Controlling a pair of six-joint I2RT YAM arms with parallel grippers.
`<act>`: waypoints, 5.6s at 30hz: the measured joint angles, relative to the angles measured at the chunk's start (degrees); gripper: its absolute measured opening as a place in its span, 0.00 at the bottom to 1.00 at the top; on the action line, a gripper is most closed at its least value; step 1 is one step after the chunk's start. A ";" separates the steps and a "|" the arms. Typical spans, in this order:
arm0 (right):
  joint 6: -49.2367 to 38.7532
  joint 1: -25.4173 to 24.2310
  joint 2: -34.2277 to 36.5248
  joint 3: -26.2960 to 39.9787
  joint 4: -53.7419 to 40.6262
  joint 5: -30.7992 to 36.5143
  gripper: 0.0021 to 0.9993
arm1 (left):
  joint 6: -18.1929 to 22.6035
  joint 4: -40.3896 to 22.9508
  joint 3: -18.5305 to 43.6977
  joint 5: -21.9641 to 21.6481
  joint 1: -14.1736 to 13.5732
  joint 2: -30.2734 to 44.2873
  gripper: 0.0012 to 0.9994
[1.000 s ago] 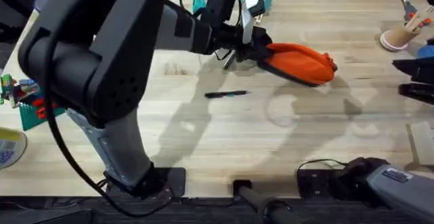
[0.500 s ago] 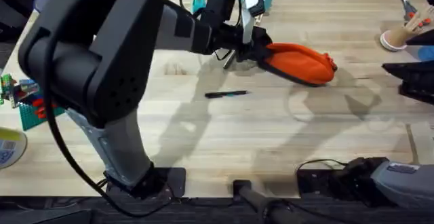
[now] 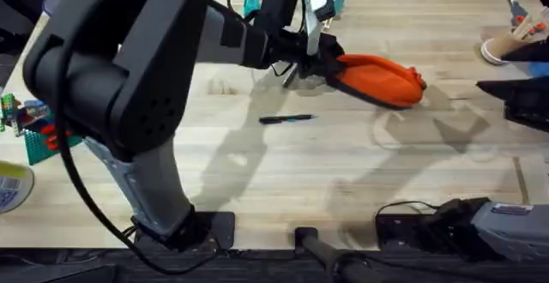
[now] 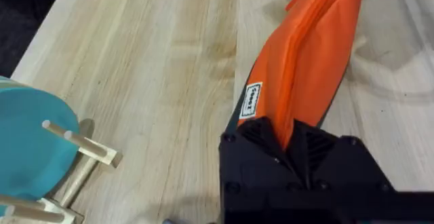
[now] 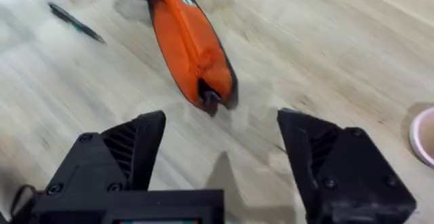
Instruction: Unzip the bag, pick up the pens from the table one at a time and place them inside, then zip the bag closed.
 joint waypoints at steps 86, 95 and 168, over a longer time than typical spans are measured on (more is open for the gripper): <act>87.10 30.74 3.80 -0.04 23.64 23.62 1.00 | 0.02 -0.04 0.00 -0.02 0.00 0.00 0.04; 87.34 31.56 6.78 -0.04 24.17 23.64 1.00 | 0.02 -0.04 0.00 -0.02 0.00 0.00 0.04; 87.54 33.40 8.27 7.19 18.34 24.47 0.03 | 0.02 -0.04 0.00 0.00 0.00 0.00 0.04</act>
